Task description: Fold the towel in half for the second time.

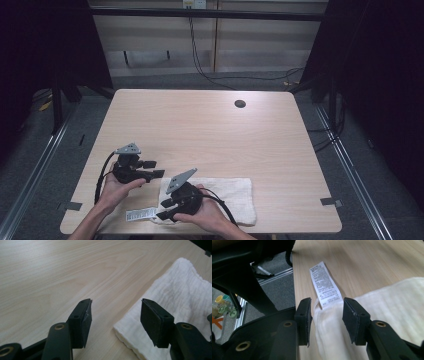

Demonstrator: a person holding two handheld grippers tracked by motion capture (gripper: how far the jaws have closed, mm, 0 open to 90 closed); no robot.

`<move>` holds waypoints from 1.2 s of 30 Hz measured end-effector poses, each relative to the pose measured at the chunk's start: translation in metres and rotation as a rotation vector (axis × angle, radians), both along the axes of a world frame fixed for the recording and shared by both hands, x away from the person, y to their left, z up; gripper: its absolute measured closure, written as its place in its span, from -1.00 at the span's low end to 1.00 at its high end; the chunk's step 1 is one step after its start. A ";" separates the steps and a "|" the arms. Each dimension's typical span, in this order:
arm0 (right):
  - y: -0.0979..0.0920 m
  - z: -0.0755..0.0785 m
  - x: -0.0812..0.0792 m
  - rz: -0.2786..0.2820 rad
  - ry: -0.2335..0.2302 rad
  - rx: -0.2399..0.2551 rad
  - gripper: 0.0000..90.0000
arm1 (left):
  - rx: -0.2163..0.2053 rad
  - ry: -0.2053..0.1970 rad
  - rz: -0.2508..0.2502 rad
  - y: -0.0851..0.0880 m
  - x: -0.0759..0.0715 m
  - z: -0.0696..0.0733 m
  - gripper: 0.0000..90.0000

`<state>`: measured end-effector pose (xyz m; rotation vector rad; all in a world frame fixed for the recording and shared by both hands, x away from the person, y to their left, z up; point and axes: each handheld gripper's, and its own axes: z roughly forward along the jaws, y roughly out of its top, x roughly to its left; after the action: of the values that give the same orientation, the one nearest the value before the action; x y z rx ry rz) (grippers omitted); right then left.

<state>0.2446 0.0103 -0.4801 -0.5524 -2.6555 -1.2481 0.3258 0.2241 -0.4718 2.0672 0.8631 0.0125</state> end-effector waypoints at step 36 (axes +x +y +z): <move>0.010 -0.018 -0.017 -0.046 -0.160 -0.103 0.84 | 0.077 0.013 -0.071 -0.010 -0.007 -0.019 0.09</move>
<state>0.2280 0.0200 -0.4981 -0.5540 -2.8680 -1.2214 0.3191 0.2140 -0.4907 2.1712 0.8082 -0.0061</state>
